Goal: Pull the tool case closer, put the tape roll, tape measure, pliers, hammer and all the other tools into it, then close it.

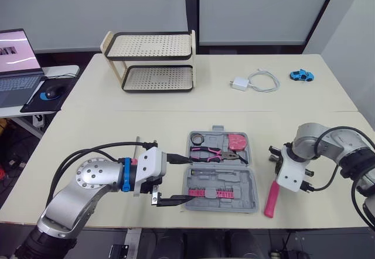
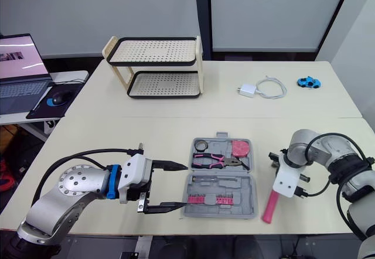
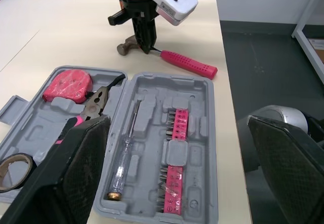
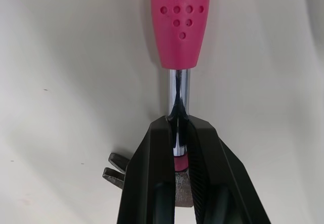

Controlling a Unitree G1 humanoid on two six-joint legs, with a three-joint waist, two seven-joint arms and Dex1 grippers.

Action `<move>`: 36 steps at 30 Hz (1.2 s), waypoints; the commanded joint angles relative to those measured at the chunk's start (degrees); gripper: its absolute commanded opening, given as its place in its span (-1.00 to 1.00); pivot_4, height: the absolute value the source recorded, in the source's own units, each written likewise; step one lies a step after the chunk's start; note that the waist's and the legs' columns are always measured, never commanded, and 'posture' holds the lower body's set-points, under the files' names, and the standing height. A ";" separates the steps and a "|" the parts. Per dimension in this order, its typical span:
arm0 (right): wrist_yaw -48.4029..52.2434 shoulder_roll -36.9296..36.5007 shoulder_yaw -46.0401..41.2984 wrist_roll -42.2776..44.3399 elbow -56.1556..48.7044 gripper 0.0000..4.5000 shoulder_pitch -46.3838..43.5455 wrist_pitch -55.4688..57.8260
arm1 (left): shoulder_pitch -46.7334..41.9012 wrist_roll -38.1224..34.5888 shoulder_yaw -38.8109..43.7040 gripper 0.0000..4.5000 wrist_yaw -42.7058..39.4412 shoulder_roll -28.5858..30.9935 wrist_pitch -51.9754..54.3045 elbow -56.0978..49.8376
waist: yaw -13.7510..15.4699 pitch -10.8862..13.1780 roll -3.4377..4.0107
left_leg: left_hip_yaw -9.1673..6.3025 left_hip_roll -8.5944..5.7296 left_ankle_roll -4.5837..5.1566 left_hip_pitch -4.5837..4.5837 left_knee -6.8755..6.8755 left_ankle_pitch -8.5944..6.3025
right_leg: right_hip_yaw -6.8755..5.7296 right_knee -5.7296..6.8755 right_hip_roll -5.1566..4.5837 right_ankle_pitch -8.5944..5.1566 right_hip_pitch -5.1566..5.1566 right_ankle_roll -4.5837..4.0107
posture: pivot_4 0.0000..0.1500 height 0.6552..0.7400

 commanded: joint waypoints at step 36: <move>-33.87 10.85 -53.31 53.26 -56.42 -0.96 36.89 145.71 | -6.50 0.19 -2.29 1.00 -4.15 -2.83 -2.95 2.91 | 0.70 0.07 0.11 | 0.04 0.17 0.31 -0.05 0.02 -0.18 | 0.06 -0.04 0.20 0.11 -0.01 -0.02 | 1.00 1.00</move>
